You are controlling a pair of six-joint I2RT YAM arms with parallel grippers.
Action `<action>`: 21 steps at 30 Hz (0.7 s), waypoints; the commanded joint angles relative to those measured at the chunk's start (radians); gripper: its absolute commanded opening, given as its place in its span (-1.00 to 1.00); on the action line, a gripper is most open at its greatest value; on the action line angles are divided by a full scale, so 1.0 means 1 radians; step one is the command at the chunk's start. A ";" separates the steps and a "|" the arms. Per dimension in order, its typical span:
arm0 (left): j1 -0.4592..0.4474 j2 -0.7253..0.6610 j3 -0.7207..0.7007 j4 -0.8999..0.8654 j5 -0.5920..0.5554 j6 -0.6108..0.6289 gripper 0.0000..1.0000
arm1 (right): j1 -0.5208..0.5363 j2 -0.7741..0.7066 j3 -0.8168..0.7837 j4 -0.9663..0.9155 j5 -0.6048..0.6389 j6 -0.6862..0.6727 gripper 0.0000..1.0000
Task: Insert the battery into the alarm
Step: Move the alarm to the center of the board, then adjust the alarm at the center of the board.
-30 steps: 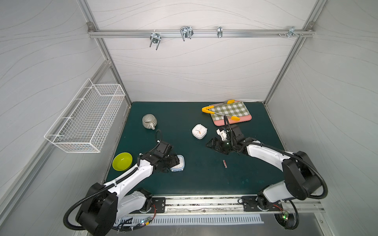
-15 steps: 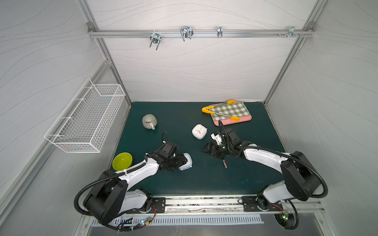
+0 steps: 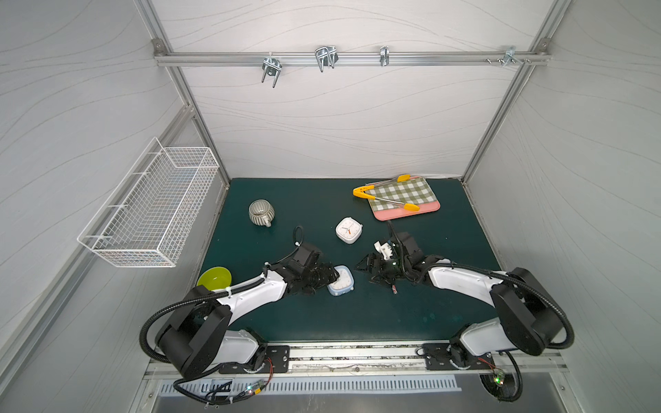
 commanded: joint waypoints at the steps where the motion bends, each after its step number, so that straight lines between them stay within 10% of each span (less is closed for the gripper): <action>1: 0.039 -0.014 -0.013 -0.040 -0.010 0.040 0.51 | 0.031 0.017 -0.033 0.125 -0.018 0.137 0.80; 9: 0.041 0.005 -0.046 -0.041 0.021 0.054 -0.01 | 0.062 0.133 -0.053 0.287 -0.055 0.223 0.78; 21: 0.042 -0.017 -0.062 -0.047 0.014 0.047 -0.03 | 0.076 0.270 -0.029 0.443 -0.093 0.244 0.70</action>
